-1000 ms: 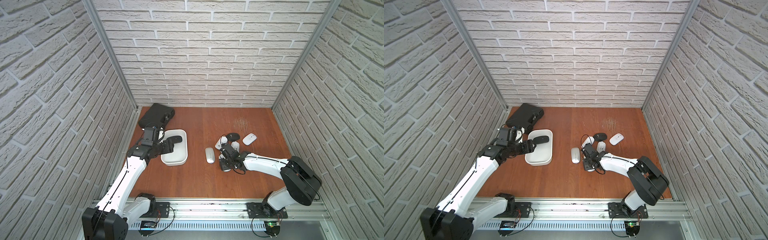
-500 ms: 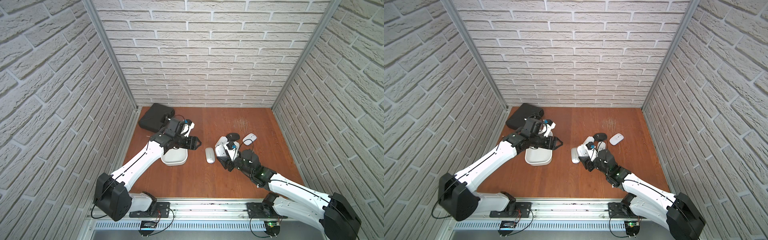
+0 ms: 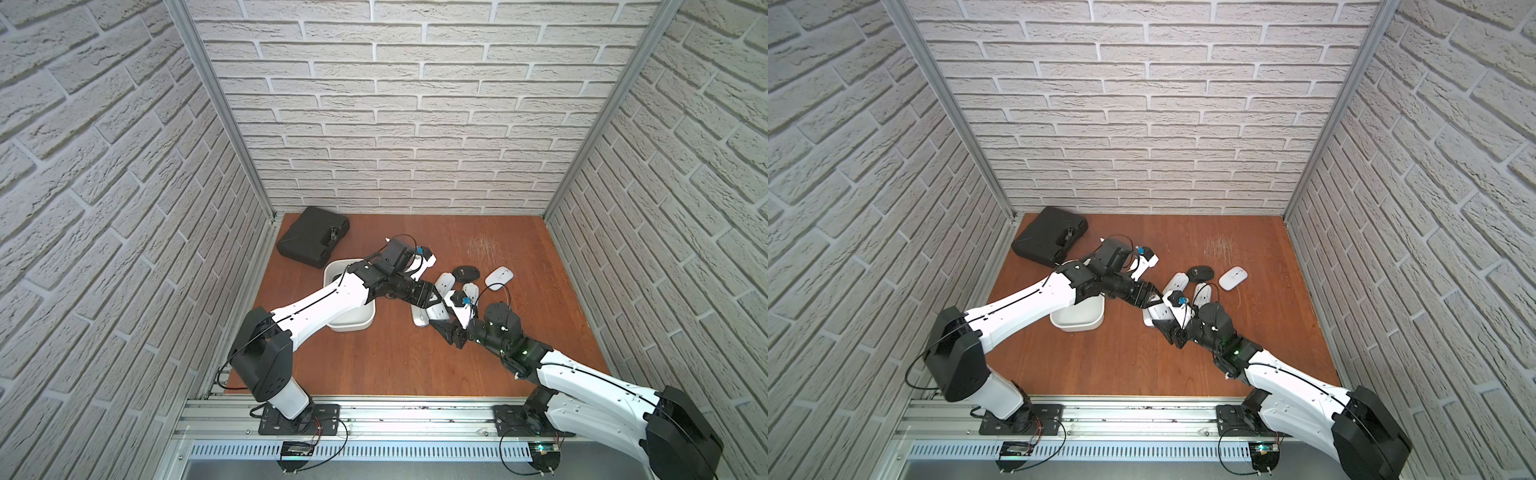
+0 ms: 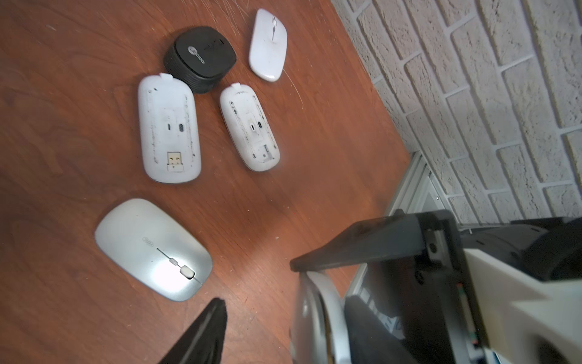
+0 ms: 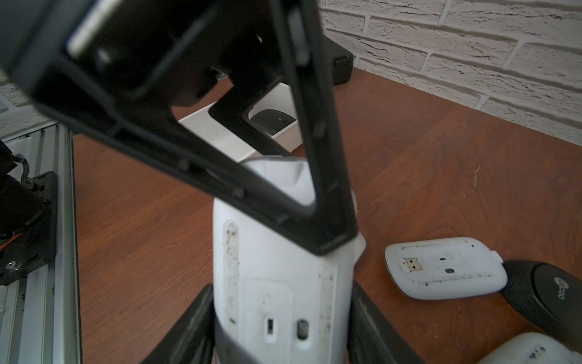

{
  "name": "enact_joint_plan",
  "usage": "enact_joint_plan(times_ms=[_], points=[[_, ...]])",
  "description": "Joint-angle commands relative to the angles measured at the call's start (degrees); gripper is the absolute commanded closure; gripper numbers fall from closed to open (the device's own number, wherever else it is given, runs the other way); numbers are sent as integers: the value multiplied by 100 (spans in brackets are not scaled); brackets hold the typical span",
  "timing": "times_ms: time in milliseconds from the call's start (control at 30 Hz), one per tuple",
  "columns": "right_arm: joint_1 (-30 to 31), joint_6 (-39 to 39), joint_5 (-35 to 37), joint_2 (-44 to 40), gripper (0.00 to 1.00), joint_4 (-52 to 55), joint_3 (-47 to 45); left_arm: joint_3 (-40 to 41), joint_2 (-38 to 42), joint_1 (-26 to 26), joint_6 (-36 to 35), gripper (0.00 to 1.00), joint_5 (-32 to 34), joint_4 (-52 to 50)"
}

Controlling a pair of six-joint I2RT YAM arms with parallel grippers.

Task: Put the mouse in the storage box
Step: Pick up the mouse from the center of the board.

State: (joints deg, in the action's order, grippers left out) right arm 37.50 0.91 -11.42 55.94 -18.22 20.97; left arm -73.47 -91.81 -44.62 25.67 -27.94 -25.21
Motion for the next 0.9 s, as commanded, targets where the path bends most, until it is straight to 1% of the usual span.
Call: enact_joint_plan(times_ms=[0,167,300,400,500,567,633,667,733,800,867], points=[[38,-85,-126,-134,56,-551,30,-195,-93,-108,-2,39,-118,139],[39,-91,-102,-136,55,-545,30,-150,-107,-124,60,49,-292,147],[39,-115,-76,-127,55,-526,47,-117,-85,-142,45,52,-339,92],[39,-113,-71,-136,55,-480,69,-80,-65,-134,41,58,-355,80],[39,-104,-43,-127,55,-474,83,-81,-85,-142,61,72,-505,135],[38,-99,-41,-110,54,-455,96,-100,-72,-132,69,86,-511,133],[39,-97,-50,-93,52,-446,109,-114,-74,-117,74,94,-506,126],[37,-99,-38,-92,51,-439,109,-122,-74,-107,70,99,-510,126],[38,-82,5,-84,45,-439,107,-123,-59,-71,94,100,-494,130],[38,-46,76,-75,34,-421,102,-85,-10,-3,137,100,-434,172],[38,54,309,-58,24,-428,83,-4,83,158,197,100,-317,196]])
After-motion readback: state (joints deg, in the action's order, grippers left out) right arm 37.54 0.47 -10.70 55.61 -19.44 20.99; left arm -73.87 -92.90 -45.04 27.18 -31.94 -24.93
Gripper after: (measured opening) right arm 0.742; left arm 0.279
